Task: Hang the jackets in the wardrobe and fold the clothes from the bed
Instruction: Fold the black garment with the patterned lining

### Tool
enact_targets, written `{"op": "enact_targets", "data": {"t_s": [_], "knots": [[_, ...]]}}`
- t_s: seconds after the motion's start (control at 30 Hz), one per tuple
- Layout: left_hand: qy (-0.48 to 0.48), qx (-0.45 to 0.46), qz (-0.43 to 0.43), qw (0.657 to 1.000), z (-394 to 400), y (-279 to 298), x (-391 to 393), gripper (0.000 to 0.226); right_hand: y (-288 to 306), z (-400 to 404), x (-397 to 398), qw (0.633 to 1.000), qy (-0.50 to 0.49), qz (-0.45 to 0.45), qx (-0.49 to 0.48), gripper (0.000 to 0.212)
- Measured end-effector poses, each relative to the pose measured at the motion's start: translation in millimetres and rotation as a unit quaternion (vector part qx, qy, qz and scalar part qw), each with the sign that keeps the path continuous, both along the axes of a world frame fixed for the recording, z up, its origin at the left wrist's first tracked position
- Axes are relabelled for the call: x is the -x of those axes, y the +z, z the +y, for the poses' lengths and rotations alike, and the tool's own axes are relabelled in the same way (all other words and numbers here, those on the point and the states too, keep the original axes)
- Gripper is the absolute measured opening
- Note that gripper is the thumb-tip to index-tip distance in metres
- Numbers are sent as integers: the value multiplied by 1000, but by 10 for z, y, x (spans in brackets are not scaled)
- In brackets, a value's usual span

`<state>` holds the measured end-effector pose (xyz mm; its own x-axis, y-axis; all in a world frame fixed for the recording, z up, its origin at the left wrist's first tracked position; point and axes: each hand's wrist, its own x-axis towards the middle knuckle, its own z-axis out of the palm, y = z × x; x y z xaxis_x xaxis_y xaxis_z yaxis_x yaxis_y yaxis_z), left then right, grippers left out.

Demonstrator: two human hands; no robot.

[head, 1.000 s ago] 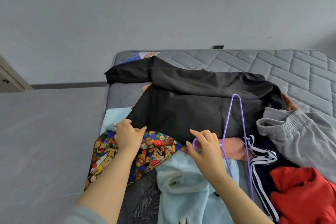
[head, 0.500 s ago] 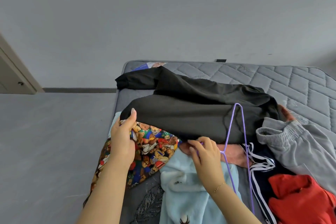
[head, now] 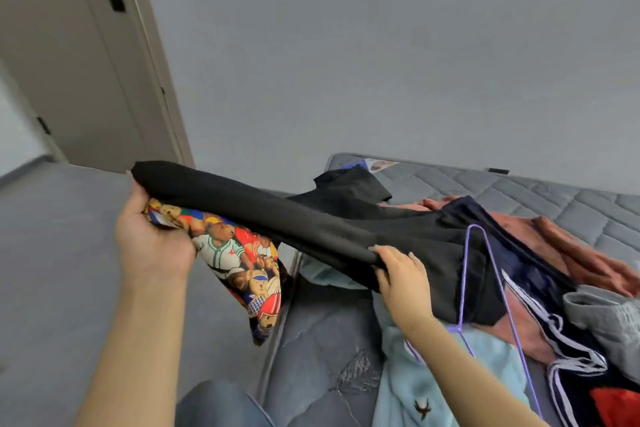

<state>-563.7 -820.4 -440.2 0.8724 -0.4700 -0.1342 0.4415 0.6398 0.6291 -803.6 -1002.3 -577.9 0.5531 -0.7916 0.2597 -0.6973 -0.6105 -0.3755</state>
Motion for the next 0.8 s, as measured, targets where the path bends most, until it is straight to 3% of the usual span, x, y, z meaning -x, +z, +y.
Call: {"op": "enact_targets", "data": {"t_s": [0.13, 0.23, 0.37, 0.5, 0.53, 0.6, 0.7, 0.73, 0.8], "knots": [[61, -12, -9, 998, 815, 290, -379, 46, 405, 312, -623, 985, 60, -158, -45, 32], [110, -82, -69, 988, 1568, 365, -565, 55, 786, 593, -980, 942, 197, -213, -169, 15], [105, -200, -30, 974, 2496, 58, -401, 45, 801, 1090, -1185, 906, 339, -77, -240, 31], [21, -263, 91, 960, 2795, -624, 134, 21, 183, 1499, -1029, 883, 364, 145, -260, 28], [-2, -282, 110, 953, 2738, -778, 243, 20, 27, 1551, -930, 879, 359, 165, -268, 23], [-32, -319, 114, 940, 2537, -1015, 390, 29, -159, 1606, -683, 881, 340, 118, -307, 24], [-75, -381, 7, 921, 2105, -1155, 520, 35, -220, 1562, -354, 901, 307, -7, -306, 23], [-105, -428, -60, 896, 1950, -1167, 579, 36, -220, 1522, -248, 913, 293, -38, -280, 21], [-205, -534, -209, 793, 1672, -1208, 705, 57, -212, 1431, -38, 939, 237, -66, -242, 19]]}}
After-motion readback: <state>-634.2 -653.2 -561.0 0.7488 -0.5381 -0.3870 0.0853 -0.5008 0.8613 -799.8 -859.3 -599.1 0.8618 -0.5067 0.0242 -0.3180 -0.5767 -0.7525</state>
